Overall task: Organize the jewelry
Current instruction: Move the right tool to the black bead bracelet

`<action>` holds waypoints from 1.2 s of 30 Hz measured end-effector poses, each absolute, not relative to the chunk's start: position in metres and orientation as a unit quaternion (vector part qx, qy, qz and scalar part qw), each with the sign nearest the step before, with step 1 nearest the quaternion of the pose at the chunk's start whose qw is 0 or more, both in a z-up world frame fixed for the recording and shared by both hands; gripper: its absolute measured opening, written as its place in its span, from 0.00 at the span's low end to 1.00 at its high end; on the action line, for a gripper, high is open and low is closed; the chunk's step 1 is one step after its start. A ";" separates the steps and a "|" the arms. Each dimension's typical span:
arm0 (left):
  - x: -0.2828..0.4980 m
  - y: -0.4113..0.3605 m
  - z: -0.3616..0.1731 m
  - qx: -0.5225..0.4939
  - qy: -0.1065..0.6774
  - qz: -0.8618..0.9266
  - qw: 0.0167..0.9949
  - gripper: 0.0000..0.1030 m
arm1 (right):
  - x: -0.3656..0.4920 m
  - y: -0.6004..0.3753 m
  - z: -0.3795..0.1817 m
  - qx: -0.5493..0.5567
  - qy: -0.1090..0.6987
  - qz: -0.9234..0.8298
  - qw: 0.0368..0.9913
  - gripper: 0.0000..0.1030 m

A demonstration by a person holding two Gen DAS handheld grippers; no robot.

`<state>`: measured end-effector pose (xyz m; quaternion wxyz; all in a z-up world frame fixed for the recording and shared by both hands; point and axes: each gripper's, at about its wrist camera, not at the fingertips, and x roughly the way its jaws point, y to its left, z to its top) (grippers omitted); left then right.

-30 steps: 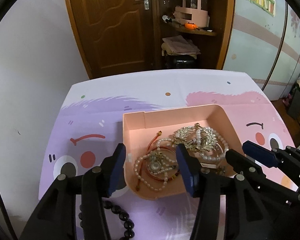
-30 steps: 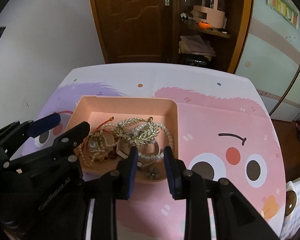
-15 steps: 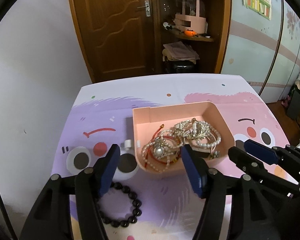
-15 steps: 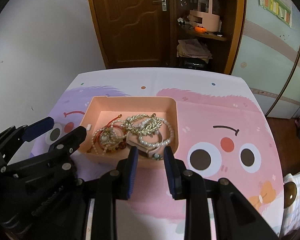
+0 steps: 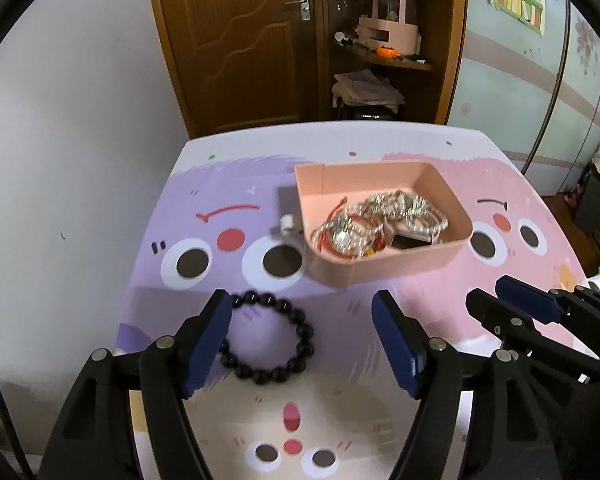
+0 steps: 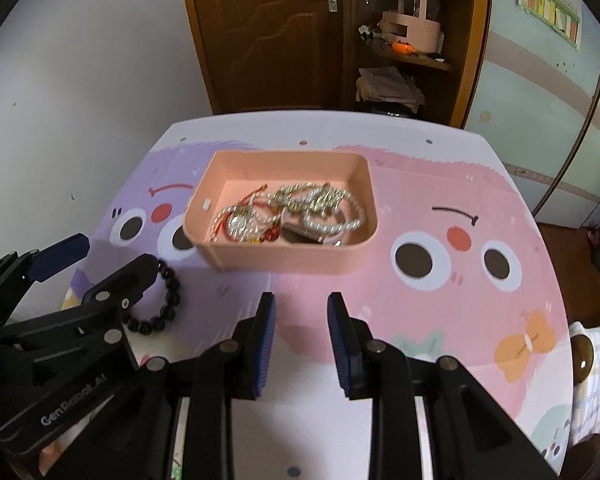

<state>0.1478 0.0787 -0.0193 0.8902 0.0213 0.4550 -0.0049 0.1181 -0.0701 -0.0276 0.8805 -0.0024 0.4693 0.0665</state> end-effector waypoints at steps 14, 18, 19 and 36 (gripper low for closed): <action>0.123 0.114 -0.050 0.014 0.495 0.001 0.869 0.72 | 0.106 -0.037 -0.043 -0.008 0.503 0.087 0.860 0.26; 0.121 0.124 -0.060 0.013 0.506 0.004 0.862 0.75 | 0.108 -0.025 -0.046 -0.009 0.512 0.099 0.853 0.26; 0.121 0.127 -0.063 0.013 0.509 0.005 0.861 0.75 | 0.110 -0.022 -0.047 -0.010 0.515 0.104 0.851 0.26; 0.124 0.185 -0.084 -0.053 0.537 0.045 0.841 0.76 | 0.174 0.044 -0.079 -0.004 0.590 0.160 0.791 0.26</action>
